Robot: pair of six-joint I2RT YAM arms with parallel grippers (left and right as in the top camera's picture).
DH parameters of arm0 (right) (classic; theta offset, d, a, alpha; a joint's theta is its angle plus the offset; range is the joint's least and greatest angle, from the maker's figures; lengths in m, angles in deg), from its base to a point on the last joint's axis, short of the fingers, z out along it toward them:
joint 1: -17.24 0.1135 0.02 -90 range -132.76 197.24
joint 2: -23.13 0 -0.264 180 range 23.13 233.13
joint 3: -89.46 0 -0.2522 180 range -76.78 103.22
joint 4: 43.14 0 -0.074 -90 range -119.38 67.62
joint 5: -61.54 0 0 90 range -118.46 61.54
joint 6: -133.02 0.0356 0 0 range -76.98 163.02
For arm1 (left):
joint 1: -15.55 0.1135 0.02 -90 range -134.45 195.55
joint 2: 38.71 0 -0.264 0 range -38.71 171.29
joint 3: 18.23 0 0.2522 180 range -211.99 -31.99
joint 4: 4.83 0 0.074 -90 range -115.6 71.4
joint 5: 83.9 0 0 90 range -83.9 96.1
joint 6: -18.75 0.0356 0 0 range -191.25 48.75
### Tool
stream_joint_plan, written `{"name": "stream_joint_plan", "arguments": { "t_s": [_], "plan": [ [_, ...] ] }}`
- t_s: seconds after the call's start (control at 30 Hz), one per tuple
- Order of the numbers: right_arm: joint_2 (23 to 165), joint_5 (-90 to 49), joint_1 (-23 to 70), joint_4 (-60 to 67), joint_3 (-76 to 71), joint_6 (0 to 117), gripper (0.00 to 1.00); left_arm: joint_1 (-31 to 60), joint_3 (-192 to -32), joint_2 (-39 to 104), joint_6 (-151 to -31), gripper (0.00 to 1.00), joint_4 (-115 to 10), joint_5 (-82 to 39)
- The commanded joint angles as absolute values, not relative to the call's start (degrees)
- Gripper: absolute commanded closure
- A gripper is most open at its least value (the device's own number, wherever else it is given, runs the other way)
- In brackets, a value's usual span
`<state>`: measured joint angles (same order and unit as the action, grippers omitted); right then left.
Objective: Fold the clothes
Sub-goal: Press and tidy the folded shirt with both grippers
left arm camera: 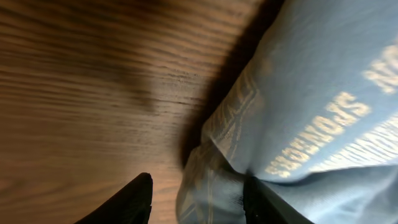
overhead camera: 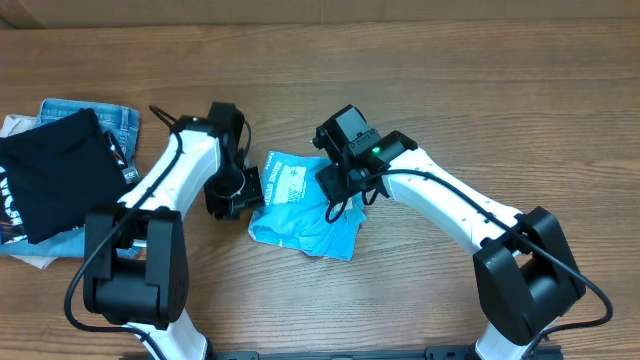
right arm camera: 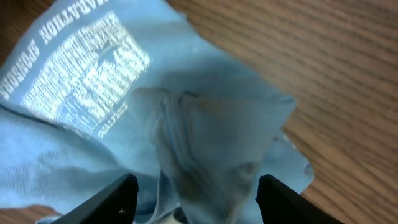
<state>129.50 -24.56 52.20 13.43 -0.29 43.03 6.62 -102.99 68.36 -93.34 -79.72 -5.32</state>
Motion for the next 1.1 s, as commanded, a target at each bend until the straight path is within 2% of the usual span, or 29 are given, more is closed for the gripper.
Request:
{"name": "stream_joint_plan", "arguments": {
  "t_s": [0.0,0.1,0.37,0.4,0.5,0.57,0.83,1.0,1.07],
  "plan": [
    [129.67,-26.07,52.26,12.2,0.17,43.01,0.34,6.36,-100.41,68.88,-92.47,0.5,-78.25,-8.58],
    [129.67,-26.07,52.26,11.63,0.17,43.03,0.36,6.12,-99.52,68.88,-92.44,0.5,-77.95,-8.56],
    [132.45,-26.92,52.22,12.31,0.17,43.01,0.53,5.77,-97.86,68.86,-92.42,0.49,-79.17,-8.32],
    [133.17,-26.92,52.22,12.44,0.17,43.01,0.56,5.77,-97.62,68.86,-92.44,0.49,-79.22,-8.3],
    [134.37,-28.28,52.09,12.18,0.17,43.71,0.76,5.77,-97.16,68.88,-92.44,0.49,-79.19,-8.08],
    [134.37,-31.84,51.76,11.85,0.17,47.38,0.83,5.77,-96.96,68.88,-92.47,0.49,-79.24,-7.22],
    [134.05,-39.69,46.69,12.73,0.19,56.7,0.82,5.77,-96.96,68.86,-92.47,0.49,-79.59,-5.5],
    [134.05,-39.6,43.0,13.38,0.19,56.59,0.71,5.77,-96.96,68.86,-92.47,0.49,-79.41,-5.3],
    [134.05,-39.58,41.82,14.04,0.19,56.63,0.62,5.77,-96.96,68.88,-92.47,0.49,-79.43,-5.32]
  ]
}}
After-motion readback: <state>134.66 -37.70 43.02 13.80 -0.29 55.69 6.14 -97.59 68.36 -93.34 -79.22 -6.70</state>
